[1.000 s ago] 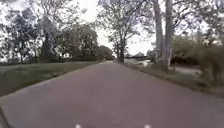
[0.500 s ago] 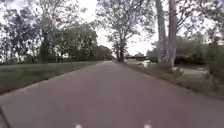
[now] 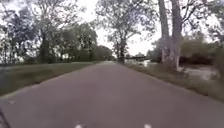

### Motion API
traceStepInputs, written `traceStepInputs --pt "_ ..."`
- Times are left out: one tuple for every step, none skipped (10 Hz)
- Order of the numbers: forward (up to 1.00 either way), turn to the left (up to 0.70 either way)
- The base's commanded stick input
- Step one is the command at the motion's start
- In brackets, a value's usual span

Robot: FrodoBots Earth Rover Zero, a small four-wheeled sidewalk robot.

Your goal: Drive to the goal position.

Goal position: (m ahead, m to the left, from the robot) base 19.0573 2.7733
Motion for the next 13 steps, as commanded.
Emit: traceStepInputs --pt "1.0 0.0" --pt "1.0 0.0" --pt "1.0 0.0" --pt "1.0 0.0" --pt "1.0 0.0" --pt "1.0 0.0" --pt "1.0 0.0" --pt "1.0 0.0" --pt "1.0 0.27" --pt "1.0 0.04" --pt "1.0 0.0" --pt "1.0 0.0" --pt "1.0 0.0"
